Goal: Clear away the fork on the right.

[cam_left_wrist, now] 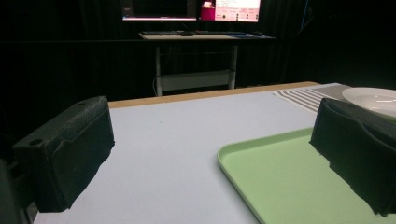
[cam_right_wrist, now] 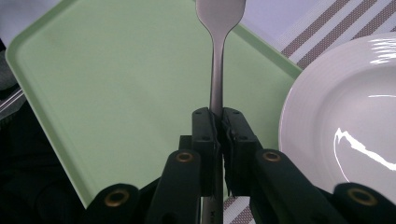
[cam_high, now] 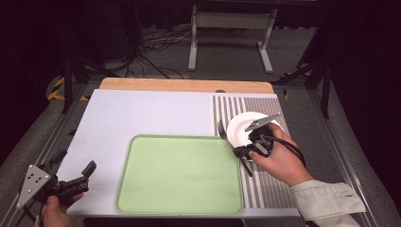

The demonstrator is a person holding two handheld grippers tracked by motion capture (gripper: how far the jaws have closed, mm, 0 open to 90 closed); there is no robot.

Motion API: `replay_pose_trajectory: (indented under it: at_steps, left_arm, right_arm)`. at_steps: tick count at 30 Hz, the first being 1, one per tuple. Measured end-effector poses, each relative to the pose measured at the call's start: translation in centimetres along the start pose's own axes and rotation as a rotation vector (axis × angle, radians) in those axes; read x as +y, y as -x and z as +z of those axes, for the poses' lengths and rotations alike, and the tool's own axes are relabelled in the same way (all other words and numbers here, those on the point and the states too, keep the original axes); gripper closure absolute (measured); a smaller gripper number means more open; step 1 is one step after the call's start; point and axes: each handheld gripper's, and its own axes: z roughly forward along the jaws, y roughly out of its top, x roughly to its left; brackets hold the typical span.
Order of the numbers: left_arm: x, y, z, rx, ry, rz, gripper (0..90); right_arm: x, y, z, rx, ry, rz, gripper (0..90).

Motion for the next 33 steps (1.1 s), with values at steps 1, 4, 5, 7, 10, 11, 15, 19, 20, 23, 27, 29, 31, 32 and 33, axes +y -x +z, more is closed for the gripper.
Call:
replay_pose_trajectory:
  at_steps: [1,4,5,7,10,11,15,19,20,23,27,29,31,32,33]
  left_arm:
    - [0.0,0.0,0.0,0.0,0.0,-0.002,0.3]
    - [0.0,0.0,0.0,-0.001,0.0,-0.001,0.3]
    - [0.0,0.0,0.0,0.0,0.0,0.0,0.3]
    - [0.0,0.0,0.0,0.0,0.0,0.0,0.3]
    - [0.0,0.0,0.0,0.001,0.0,0.0,0.3]
    - [0.0,0.0,0.0,0.001,0.0,0.0,0.3]
    - [0.0,0.1,0.1,-0.001,0.002,-0.004,0.3]
    - [0.0,0.0,0.0,0.002,0.001,-0.004,0.3]
    - [0.0,0.0,0.0,0.002,0.001,-0.006,0.3]
    - [0.0,0.0,0.0,0.002,0.001,-0.004,0.3]
    - [0.0,0.0,0.0,0.0,0.0,-0.002,0.3]
    - [0.0,-0.1,0.0,0.0,-0.001,-0.004,0.3]
    - [0.0,-0.1,0.0,0.001,0.001,-0.007,0.3]
    - [0.0,-0.1,0.0,0.002,0.002,-0.007,0.3]
    - [0.0,-0.1,0.0,0.002,0.003,-0.007,0.3]
  right_arm:
    - [0.1,-0.2,0.1,-0.01,-0.005,0.013,84.8]
    - [0.4,-0.5,0.5,-0.025,-0.007,0.048,84.8]
    - [0.5,-0.5,0.6,-0.029,-0.008,0.059,84.7]
    - [0.6,-0.6,0.8,-0.033,-0.019,0.076,84.7]
    - [0.8,-0.8,1.2,-0.061,-0.039,0.097,84.7]
    - [0.8,-0.8,1.2,-0.061,-0.039,0.097,84.7]
    - [1.1,-1.0,1.7,-0.069,-0.046,0.139,84.8]
    - [1.2,-1.1,2.4,-0.075,-0.067,0.162,84.7]
    - [1.3,-1.1,2.7,-0.081,-0.076,0.178,84.8]
    - [1.2,-1.1,3.6,-0.088,-0.107,0.206,84.7]
    - [1.1,-0.9,4.8,-0.086,-0.161,0.246,84.7]
    - [1.0,-0.9,5.3,-0.092,-0.183,0.266,84.7]
    - [0.9,-0.8,5.8,-0.093,-0.205,0.286,84.7]
    - [0.9,-0.7,6.0,-0.089,-0.218,0.299,84.7]
    - [0.8,-0.7,6.2,-0.088,-0.225,0.304,84.7]
